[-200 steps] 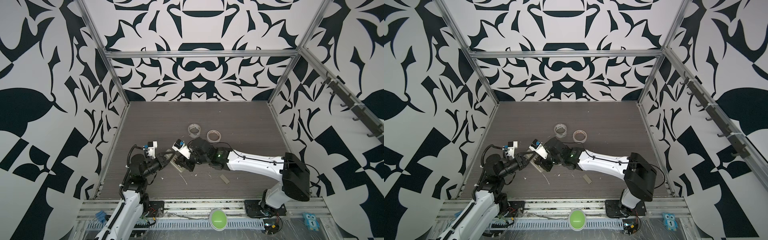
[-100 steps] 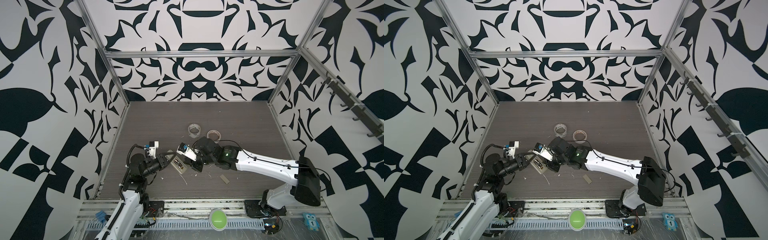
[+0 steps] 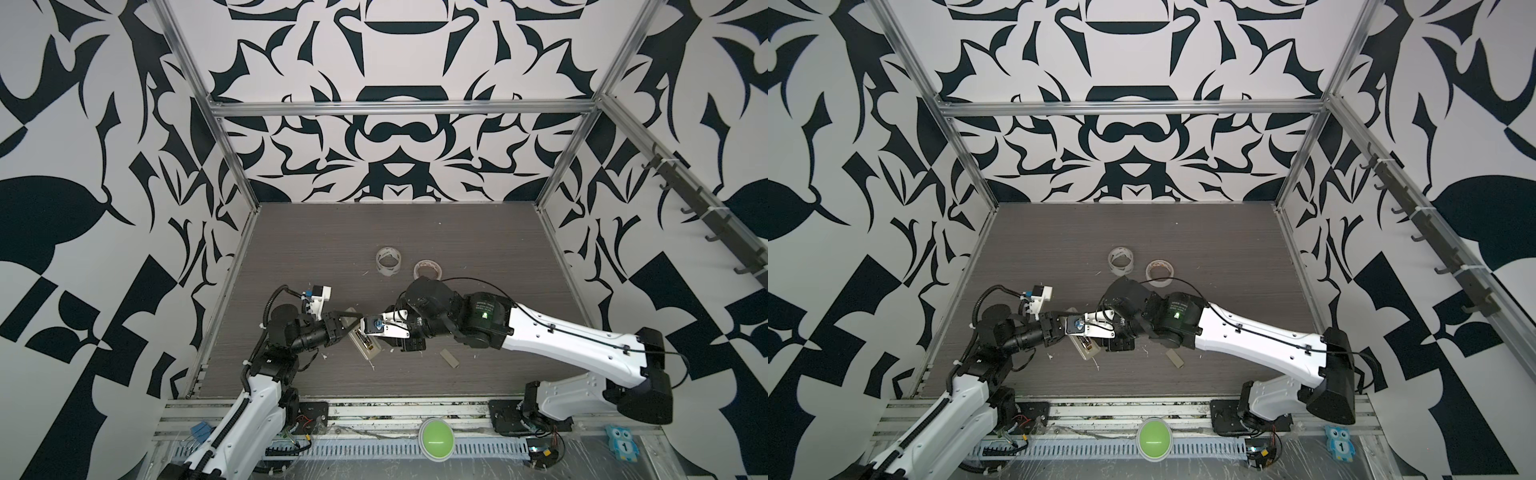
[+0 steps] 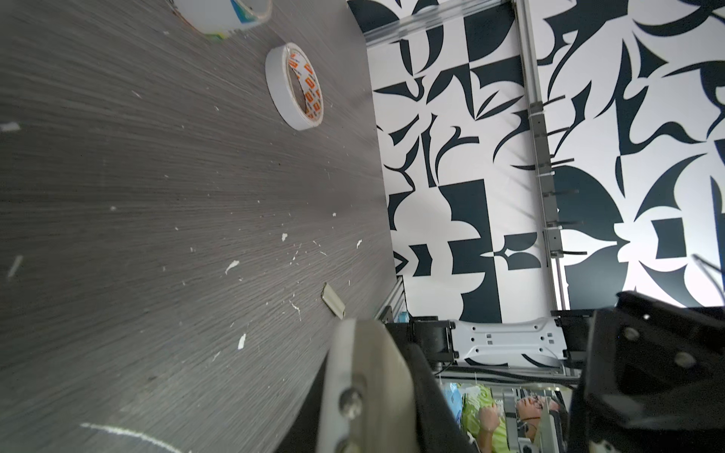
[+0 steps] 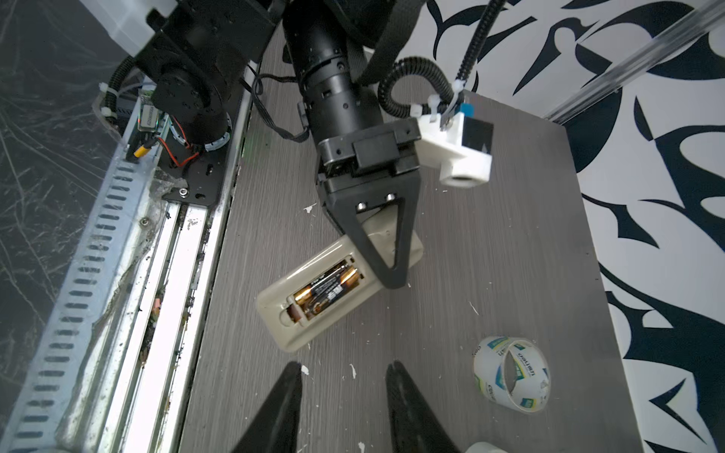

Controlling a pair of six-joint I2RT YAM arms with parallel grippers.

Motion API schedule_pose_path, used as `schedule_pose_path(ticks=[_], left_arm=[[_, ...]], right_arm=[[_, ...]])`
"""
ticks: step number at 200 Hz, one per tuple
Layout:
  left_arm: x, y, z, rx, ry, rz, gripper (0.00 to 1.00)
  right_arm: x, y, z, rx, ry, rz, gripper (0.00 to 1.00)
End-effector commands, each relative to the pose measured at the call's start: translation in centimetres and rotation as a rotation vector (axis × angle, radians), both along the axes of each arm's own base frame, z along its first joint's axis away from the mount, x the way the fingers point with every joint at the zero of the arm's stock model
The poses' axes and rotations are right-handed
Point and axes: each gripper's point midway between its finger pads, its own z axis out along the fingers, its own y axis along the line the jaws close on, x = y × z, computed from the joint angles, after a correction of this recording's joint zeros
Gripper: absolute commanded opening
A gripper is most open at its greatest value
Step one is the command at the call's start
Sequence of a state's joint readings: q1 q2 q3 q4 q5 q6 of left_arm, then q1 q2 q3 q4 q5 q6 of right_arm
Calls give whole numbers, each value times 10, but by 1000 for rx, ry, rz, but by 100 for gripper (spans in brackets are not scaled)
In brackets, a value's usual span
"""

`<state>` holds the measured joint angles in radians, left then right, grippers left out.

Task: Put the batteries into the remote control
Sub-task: 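Open the right gripper and lift it above the loaded compartment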

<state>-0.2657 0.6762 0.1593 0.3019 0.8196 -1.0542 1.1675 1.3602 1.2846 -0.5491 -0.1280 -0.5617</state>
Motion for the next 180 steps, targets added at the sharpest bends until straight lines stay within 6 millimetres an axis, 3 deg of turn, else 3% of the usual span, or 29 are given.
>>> schedule_pose_path(ticks=[1, 48, 71, 99, 180], left_arm=[[-10, -11, 15, 7, -53, -70, 0], [-24, -24, 12, 23, -59, -143, 0], [-28, -27, 12, 22, -60, -162, 0], [-33, -30, 14, 19, -67, -183, 0], [-37, -33, 15, 19, -76, -201, 0]], right_arm=[[-9, -2, 10, -54, -39, 79, 41], [-26, -4, 4, -144, -53, 129, 42], [-34, 5, -6, -176, -77, 157, 43], [-29, 13, -20, -222, -106, 144, 45], [-32, 24, -30, -217, -107, 181, 44]])
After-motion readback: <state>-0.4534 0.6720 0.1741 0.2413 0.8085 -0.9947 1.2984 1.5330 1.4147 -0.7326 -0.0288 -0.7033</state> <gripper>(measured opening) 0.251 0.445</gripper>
